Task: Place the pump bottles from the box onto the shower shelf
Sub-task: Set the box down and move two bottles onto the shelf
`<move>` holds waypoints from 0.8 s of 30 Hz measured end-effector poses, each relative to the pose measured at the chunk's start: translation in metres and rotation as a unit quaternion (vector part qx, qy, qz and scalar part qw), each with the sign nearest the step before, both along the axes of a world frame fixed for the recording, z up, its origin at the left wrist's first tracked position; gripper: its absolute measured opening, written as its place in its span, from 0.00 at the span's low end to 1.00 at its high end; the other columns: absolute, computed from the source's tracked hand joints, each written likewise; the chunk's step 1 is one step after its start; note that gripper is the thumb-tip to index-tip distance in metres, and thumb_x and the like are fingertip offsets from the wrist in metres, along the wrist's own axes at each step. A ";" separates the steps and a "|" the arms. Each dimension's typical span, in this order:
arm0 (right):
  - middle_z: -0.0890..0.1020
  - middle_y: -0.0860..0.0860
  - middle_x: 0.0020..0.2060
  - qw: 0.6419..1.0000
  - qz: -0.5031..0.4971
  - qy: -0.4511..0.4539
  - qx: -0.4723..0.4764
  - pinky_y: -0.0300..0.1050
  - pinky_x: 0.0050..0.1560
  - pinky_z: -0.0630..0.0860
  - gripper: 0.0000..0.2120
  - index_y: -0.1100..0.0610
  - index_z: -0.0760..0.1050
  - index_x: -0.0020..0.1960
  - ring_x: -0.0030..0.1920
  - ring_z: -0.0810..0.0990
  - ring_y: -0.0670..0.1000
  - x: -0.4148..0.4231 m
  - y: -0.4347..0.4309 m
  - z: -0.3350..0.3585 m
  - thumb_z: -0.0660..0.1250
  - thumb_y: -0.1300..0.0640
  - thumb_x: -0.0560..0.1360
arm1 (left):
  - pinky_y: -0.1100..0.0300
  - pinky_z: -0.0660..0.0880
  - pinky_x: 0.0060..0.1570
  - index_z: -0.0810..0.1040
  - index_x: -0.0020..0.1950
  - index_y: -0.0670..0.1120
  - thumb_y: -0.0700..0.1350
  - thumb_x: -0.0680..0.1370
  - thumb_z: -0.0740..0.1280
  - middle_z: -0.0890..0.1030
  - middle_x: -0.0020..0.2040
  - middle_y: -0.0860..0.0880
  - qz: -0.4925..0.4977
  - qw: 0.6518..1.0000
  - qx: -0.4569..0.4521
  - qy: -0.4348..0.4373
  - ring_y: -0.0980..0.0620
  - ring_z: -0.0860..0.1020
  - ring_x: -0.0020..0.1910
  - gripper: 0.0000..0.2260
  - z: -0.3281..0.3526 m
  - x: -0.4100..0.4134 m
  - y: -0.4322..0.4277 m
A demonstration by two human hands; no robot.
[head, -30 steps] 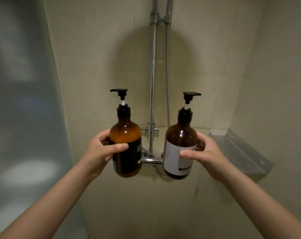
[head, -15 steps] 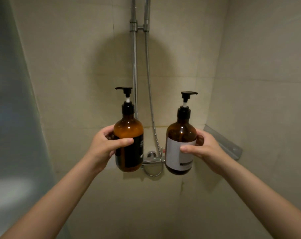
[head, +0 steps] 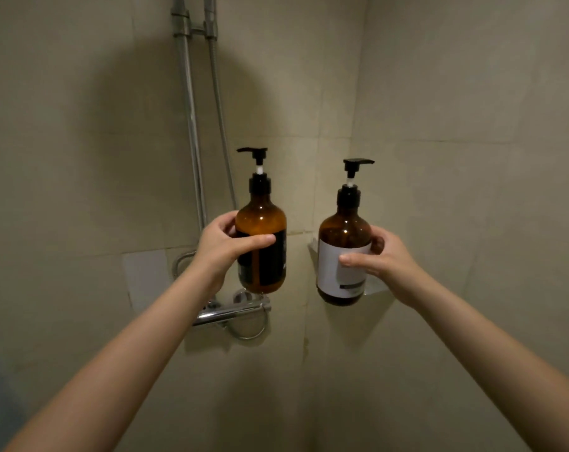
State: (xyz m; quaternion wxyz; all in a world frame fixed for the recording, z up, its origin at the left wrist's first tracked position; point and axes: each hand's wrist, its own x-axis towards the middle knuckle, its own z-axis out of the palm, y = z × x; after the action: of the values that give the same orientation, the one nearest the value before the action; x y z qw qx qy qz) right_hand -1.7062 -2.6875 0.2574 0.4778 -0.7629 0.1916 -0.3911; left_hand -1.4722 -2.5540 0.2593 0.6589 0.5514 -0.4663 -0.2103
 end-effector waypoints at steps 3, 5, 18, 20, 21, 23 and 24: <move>0.83 0.43 0.50 0.999 -0.027 0.014 -0.028 0.36 0.48 0.76 0.27 0.49 0.78 0.55 0.52 0.81 0.41 -0.003 -0.022 0.003 0.80 0.52 0.57 | 0.45 0.71 0.61 0.75 0.58 0.50 0.58 0.50 0.80 0.79 0.57 0.51 -0.007 1.000 0.000 0.006 0.49 0.76 0.58 0.39 0.002 -0.003 -0.028; 0.83 0.40 0.45 0.999 -0.044 0.005 -0.024 0.31 0.41 0.77 0.23 0.45 0.78 0.51 0.47 0.81 0.37 -0.004 -0.038 0.004 0.79 0.52 0.57 | 0.44 0.70 0.62 0.74 0.61 0.49 0.58 0.49 0.79 0.77 0.59 0.51 -0.012 1.000 0.005 0.002 0.48 0.75 0.59 0.42 0.004 -0.004 -0.049; 0.82 0.42 0.50 0.992 -0.126 0.000 -0.010 0.41 0.51 0.76 0.23 0.42 0.76 0.50 0.53 0.79 0.43 -0.006 -0.116 0.004 0.79 0.53 0.58 | 0.47 0.72 0.61 0.73 0.61 0.49 0.48 0.62 0.77 0.77 0.60 0.50 -0.050 0.999 0.011 0.003 0.47 0.74 0.60 0.29 0.006 -0.006 -0.186; 0.81 0.41 0.49 0.989 -0.149 -0.003 -0.009 0.39 0.49 0.76 0.22 0.41 0.75 0.49 0.52 0.79 0.42 0.000 -0.126 0.001 0.79 0.53 0.59 | 0.50 0.73 0.59 0.73 0.60 0.50 0.50 0.62 0.77 0.77 0.59 0.51 -0.055 0.998 0.012 0.004 0.48 0.75 0.58 0.28 0.003 -0.004 -0.206; 0.81 0.40 0.48 0.987 -0.161 -0.006 -0.008 0.40 0.49 0.76 0.22 0.41 0.75 0.49 0.52 0.79 0.43 0.003 -0.131 -0.001 0.79 0.53 0.59 | 0.53 0.74 0.56 0.73 0.59 0.51 0.51 0.62 0.77 0.78 0.58 0.52 -0.054 0.998 0.014 0.006 0.50 0.75 0.57 0.28 0.001 -0.002 -0.216; 0.81 0.43 0.49 0.982 -0.187 -0.014 -0.005 0.43 0.51 0.77 0.23 0.44 0.76 0.52 0.54 0.80 0.47 0.011 -0.142 -0.005 0.79 0.54 0.60 | 0.62 0.73 0.46 0.74 0.54 0.55 0.54 0.60 0.78 0.79 0.52 0.56 -0.056 0.998 0.018 0.003 0.55 0.76 0.51 0.25 -0.002 0.003 -0.234; 0.82 0.45 0.51 0.979 -0.201 -0.015 -0.005 0.46 0.54 0.77 0.26 0.47 0.76 0.55 0.55 0.80 0.49 0.016 -0.147 -0.007 0.79 0.55 0.60 | 0.65 0.71 0.41 0.74 0.50 0.58 0.55 0.59 0.78 0.78 0.49 0.59 -0.059 0.998 0.019 -0.003 0.58 0.76 0.48 0.23 -0.003 0.006 -0.243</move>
State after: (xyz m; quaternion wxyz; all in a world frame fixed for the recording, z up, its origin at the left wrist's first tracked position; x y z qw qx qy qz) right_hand -1.6899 -2.8345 0.2502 0.3880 -0.7052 0.3320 -0.4918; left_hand -1.4663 -2.7971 0.2560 0.6331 0.5365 -0.4960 -0.2557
